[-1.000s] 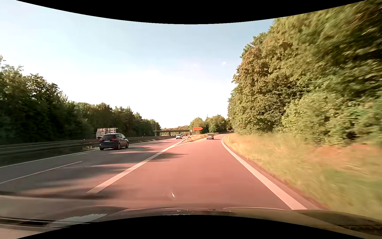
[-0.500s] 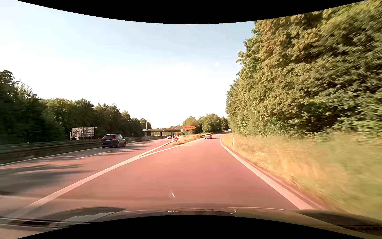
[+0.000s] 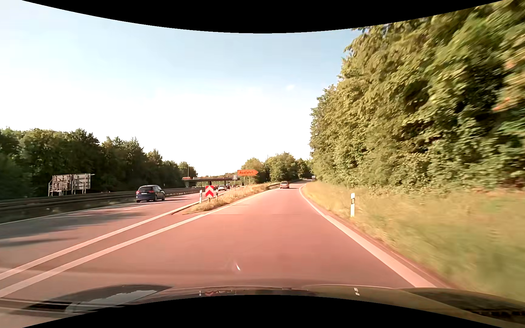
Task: Follow the waypoints while adhering to traffic rules and regulations
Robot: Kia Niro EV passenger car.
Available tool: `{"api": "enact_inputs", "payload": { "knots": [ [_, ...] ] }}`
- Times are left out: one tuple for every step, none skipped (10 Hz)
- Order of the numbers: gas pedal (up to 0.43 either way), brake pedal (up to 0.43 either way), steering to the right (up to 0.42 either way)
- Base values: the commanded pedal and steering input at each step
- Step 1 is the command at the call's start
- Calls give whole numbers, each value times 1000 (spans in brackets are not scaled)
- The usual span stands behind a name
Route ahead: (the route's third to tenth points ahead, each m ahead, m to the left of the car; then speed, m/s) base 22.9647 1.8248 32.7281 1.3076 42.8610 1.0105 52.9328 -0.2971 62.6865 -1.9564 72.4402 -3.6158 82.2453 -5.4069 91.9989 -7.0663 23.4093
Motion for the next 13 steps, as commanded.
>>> {"api": "enact_inputs", "payload": {
  "knots": [
    [169, 6, 12],
    [169, 6, 12],
    [169, 6, 12],
    [169, 6, 11],
    [169, 6, 12],
    [177, 6, 11],
    [177, 6, 11],
    [177, 6, 11],
    [177, 6, 11],
    [177, 6, 11],
    [177, 6, 11],
    [177, 6, 11],
    [197, 6, 11]
  ]
}}
